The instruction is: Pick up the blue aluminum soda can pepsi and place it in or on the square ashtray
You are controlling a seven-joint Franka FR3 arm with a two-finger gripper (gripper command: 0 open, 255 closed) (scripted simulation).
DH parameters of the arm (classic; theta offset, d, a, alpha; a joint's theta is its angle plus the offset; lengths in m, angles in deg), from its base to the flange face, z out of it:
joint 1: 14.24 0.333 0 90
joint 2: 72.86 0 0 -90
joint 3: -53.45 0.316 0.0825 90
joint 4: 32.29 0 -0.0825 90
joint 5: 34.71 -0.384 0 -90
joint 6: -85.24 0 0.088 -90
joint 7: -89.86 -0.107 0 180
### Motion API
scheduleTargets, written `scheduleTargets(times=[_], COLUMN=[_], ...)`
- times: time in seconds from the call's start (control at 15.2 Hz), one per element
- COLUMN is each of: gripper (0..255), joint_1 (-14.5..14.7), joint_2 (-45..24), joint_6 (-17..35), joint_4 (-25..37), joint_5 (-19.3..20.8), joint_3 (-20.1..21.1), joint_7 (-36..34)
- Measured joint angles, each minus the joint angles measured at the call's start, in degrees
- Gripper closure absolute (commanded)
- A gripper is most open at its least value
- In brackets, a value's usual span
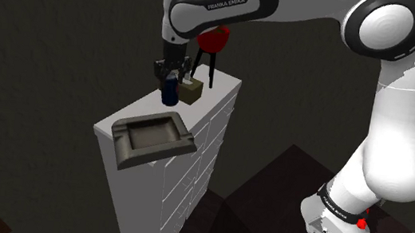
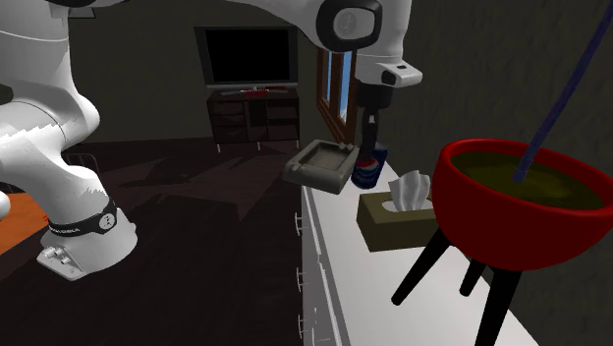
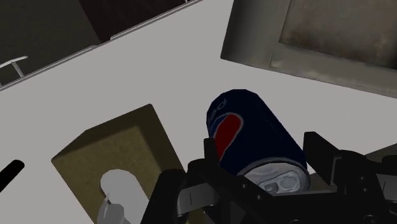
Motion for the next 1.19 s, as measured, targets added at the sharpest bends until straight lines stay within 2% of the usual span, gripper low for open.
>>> scheduleTargets(times=[0.86, 1.19], gripper=[255, 255], joint_1=[0.0, 2.8], joint_2=[2.0, 5.8], joint_6=[-9.0, -9.0], joint_4=[7.1, 3.2], joint_5=[-0.5, -0.6], joint_3=[0.2, 1.8], joint_7=[0.4, -4.0])
